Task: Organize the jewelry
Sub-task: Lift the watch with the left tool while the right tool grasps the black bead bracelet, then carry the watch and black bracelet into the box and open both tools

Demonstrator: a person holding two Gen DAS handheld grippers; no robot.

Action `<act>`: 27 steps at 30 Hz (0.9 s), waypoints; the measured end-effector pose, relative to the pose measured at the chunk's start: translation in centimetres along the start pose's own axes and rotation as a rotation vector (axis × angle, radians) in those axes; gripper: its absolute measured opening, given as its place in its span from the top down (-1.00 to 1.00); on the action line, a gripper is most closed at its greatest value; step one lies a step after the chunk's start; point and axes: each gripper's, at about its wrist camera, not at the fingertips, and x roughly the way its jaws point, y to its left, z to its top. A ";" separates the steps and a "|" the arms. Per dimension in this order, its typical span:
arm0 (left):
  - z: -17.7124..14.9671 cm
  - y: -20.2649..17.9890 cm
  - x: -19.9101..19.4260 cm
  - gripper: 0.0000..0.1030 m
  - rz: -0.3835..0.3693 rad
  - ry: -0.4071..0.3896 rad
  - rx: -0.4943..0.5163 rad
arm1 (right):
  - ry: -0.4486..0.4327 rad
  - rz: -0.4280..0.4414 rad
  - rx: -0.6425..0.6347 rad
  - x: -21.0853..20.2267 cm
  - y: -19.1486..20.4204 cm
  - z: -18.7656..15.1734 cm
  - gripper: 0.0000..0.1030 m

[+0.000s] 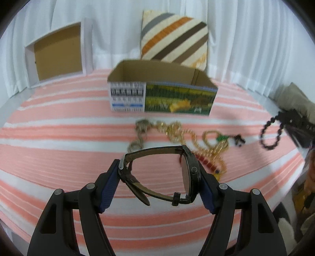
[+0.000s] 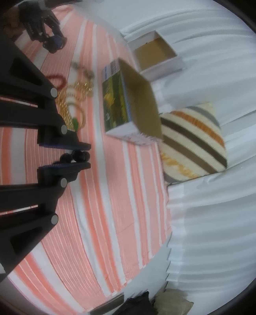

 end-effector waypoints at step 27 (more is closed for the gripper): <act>15.7 2.5 0.2 -0.42 -0.021 -0.085 -0.038 | -0.085 0.232 -0.142 1.6 10.6 9.3 0.77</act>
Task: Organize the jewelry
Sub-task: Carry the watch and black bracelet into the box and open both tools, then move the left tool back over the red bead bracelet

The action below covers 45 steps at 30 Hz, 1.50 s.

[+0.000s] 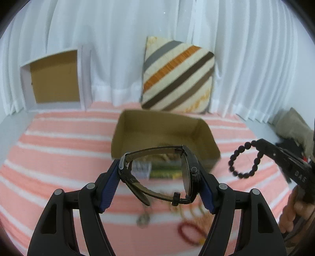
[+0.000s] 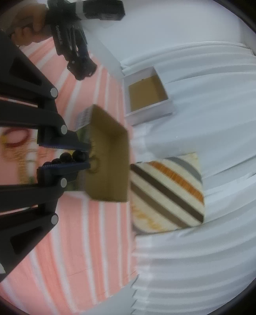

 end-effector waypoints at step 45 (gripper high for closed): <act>-16.8 -0.6 1.5 -0.94 0.030 0.208 0.023 | 0.082 -0.274 -0.089 -0.9 -3.8 -12.8 -0.49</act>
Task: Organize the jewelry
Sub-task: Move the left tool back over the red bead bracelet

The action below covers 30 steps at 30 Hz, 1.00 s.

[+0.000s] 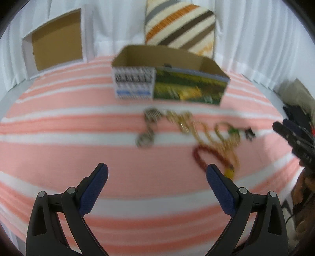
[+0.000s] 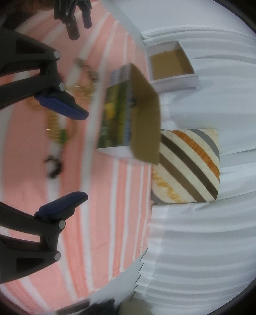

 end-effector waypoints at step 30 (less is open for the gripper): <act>-0.7 -8.8 5.4 -0.93 0.008 0.071 0.120 | 0.151 -0.029 0.043 0.2 -1.2 -8.8 -0.49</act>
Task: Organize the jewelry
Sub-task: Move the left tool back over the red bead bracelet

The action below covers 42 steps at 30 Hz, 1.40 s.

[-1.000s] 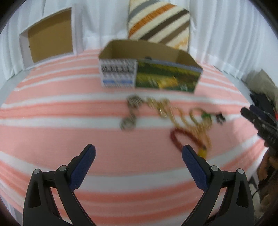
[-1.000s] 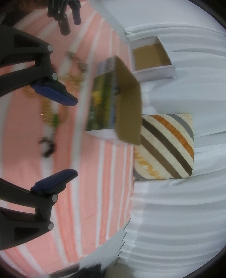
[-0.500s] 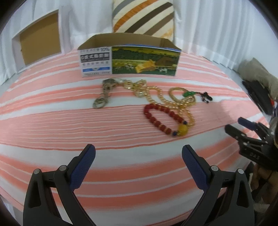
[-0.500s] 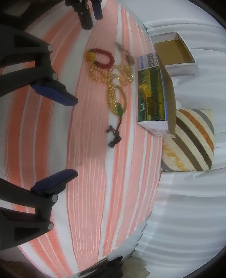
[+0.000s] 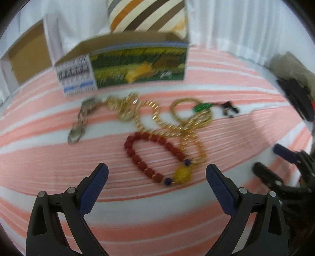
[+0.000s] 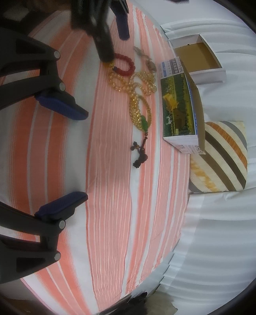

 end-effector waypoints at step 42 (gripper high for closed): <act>-3.7 6.0 -2.6 -0.31 0.112 -0.053 -0.122 | 0.013 0.006 -0.008 0.2 0.1 -0.1 -0.52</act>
